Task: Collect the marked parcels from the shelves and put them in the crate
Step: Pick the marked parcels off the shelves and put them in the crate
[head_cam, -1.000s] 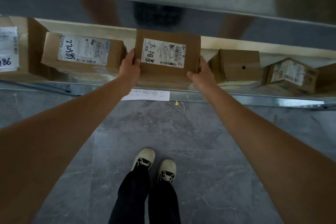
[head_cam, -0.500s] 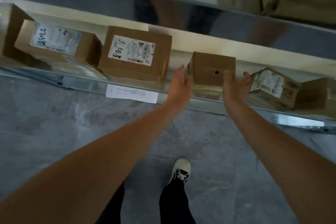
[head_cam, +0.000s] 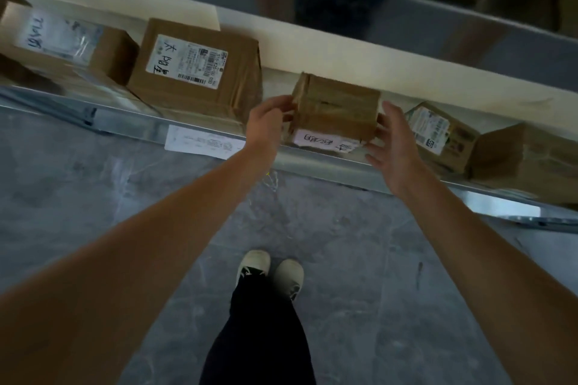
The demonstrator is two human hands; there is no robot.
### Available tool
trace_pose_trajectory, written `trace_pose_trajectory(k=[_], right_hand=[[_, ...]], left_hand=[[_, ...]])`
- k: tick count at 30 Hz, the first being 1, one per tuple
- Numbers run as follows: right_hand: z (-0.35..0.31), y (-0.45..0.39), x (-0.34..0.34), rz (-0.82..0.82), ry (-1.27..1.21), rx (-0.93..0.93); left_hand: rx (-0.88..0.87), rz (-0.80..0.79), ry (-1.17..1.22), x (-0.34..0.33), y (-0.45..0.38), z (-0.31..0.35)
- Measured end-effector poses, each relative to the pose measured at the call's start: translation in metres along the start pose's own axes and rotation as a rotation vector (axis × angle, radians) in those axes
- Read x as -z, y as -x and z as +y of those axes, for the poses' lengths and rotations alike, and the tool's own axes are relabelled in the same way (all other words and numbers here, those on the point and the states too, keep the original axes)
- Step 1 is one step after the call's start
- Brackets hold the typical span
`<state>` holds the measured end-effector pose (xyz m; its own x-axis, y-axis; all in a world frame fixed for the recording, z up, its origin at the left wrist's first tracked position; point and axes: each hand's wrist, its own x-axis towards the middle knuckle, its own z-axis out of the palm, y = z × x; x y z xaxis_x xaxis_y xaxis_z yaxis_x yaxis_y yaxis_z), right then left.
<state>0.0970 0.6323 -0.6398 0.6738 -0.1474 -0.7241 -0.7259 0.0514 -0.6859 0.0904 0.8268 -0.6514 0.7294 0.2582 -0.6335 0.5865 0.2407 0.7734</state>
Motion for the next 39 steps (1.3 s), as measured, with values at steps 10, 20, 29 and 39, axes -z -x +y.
trace_pose_trajectory(k=[10,20,29,39], right_hand=[[0.006,0.007,-0.002,-0.003,-0.027,0.012],[-0.016,0.014,-0.015,0.061,0.037,0.198],[-0.040,0.021,-0.024,0.173,0.291,0.423],[0.024,0.074,-0.043,0.176,-0.046,0.040]], left_hand=[[0.001,-0.028,-0.086,-0.005,0.007,0.006],[0.231,-0.259,-0.227,0.007,0.016,0.010],[0.367,-0.432,-0.163,0.008,0.037,-0.014],[0.403,-0.190,0.431,0.006,0.082,-0.049]])
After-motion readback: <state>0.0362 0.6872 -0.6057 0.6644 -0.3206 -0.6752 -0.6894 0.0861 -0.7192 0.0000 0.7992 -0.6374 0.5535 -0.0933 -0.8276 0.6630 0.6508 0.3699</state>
